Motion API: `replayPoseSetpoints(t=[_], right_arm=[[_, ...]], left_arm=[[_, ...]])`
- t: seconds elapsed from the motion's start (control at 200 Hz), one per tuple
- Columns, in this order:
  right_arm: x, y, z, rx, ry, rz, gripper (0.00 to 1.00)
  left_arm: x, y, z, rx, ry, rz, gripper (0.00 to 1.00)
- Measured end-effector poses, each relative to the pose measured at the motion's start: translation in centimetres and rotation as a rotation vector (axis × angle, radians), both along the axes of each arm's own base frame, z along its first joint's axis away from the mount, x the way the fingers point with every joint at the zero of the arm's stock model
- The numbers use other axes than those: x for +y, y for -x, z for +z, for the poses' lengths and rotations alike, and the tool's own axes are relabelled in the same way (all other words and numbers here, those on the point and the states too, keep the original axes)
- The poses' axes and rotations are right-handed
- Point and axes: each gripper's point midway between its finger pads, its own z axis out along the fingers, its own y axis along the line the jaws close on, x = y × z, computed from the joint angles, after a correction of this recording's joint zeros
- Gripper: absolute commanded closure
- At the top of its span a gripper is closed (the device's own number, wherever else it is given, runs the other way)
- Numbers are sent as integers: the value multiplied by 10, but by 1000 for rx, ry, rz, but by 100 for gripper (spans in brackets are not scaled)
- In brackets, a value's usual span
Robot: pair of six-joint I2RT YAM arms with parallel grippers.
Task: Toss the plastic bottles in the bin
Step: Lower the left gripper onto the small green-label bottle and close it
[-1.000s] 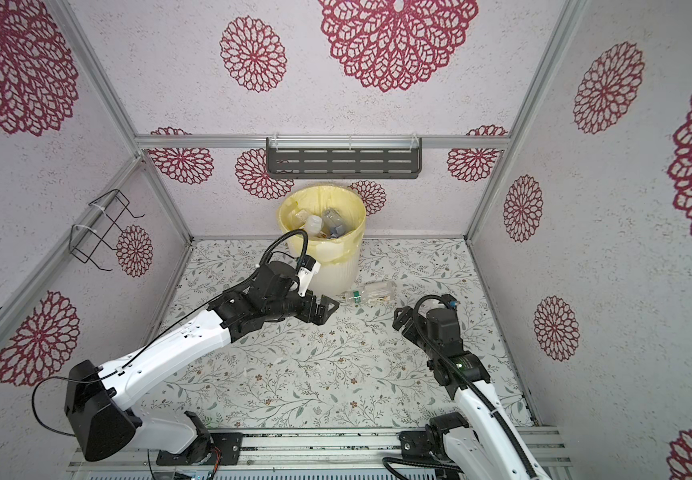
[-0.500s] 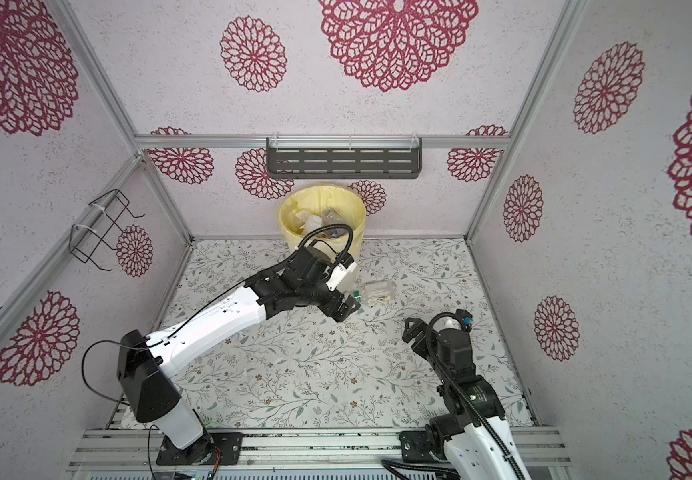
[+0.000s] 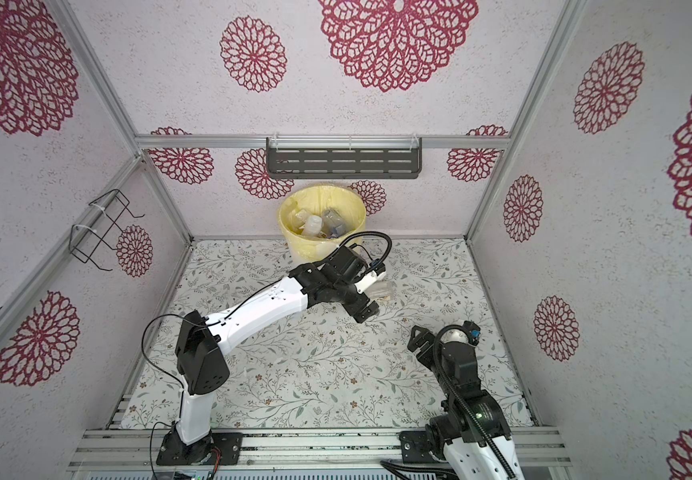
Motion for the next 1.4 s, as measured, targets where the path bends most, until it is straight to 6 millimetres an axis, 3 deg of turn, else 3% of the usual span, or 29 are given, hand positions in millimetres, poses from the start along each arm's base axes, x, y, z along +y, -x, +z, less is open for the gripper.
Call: replayPoseSetpoints(t=[0.25,0.841,1.212,1.402], right_arm=[[-3,6,-5,19,2,-11,1],[-8,20,-18,59,-30,-46,1],[-15,23,-21,70,-21,-85,1],[-17,23,-21,72,-14,-95,1]], left_arm=[[-15,-21,-15,-42,-71,-31,3],[-29,-59,-81,-145,-192,-103,3],[-40,-96,-83,-158,-94,-93,3],[-42,-104,-95,-132,-58,-106,3]])
